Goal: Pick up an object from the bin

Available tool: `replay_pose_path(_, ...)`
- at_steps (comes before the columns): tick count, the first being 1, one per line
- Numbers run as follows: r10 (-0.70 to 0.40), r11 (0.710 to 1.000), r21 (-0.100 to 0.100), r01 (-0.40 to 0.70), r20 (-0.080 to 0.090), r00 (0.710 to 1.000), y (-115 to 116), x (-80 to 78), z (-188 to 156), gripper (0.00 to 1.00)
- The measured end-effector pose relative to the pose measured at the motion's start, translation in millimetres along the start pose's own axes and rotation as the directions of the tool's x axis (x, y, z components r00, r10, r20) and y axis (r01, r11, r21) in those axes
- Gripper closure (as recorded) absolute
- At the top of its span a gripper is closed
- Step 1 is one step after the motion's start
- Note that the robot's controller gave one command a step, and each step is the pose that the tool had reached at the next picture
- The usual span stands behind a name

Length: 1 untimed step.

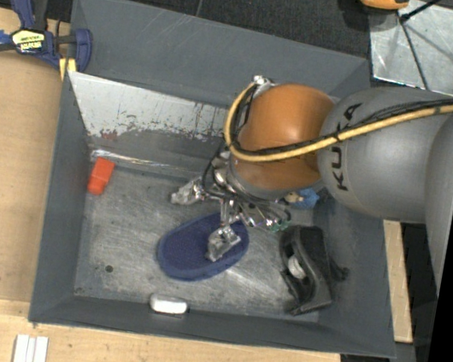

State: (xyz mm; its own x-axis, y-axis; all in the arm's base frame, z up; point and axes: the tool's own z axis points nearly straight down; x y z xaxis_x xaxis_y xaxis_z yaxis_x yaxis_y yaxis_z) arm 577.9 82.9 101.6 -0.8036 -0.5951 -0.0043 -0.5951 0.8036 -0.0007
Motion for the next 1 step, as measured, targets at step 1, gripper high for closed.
replay_pose_path(1, 0.008, 1.000, 0.000, -0.008, 0.016, 1.000, -6.0, 17.4, 23.6, 0.00)
